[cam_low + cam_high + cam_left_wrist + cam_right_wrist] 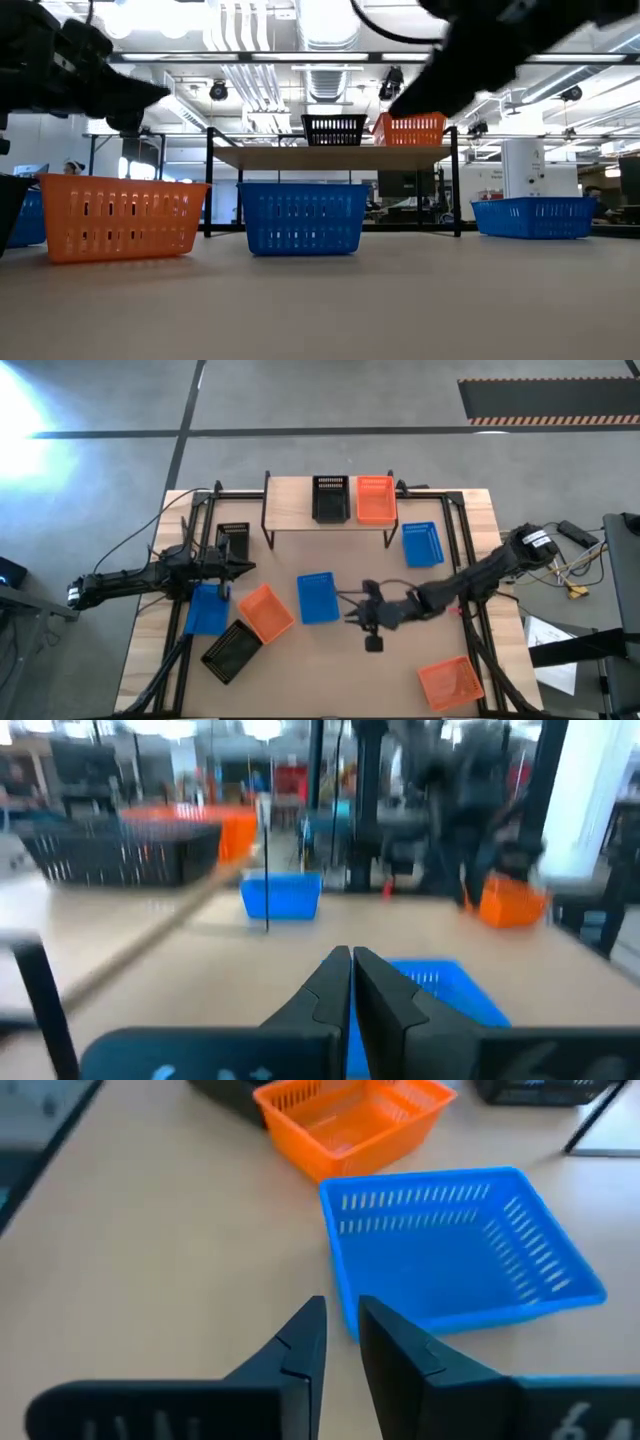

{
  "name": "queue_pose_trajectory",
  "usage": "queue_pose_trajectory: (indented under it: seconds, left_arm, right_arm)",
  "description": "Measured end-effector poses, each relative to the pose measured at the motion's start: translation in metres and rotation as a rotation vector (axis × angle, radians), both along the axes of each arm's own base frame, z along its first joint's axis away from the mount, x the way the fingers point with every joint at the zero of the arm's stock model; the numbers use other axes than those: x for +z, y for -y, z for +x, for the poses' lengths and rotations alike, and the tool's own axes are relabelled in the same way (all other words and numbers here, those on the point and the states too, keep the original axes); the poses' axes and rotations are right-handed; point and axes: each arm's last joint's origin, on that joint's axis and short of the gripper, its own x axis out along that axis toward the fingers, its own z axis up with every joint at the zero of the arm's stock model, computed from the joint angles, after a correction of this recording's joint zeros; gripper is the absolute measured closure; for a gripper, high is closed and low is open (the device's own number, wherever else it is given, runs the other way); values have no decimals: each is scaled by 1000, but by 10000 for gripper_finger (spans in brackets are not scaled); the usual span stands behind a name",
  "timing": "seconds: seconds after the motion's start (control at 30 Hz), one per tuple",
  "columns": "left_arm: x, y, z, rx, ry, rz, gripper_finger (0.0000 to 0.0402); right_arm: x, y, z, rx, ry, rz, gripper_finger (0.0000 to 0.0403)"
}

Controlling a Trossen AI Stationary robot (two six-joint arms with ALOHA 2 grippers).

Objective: Stack baskets on shelf by color
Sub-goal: Put the middle blue bin on the shelf

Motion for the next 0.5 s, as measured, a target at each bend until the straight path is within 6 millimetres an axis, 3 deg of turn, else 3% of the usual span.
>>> queue_pose_trajectory:
  seconds: [0.13, 0.33, 0.5]
  left_arm:
    - [22, 0, -1, -5, 235, -119, 402]
    - [53, 9, -6, -281, 546, -35, 402]
    - [67, 12, -5, -324, 706, 25, 402]
  right_arm:
    - [-23, -7, -21, -113, 61, -2, 355]
    - [-39, -5, -36, -225, 78, -30, 354]
    - [-42, -4, -38, -233, 68, -37, 355]
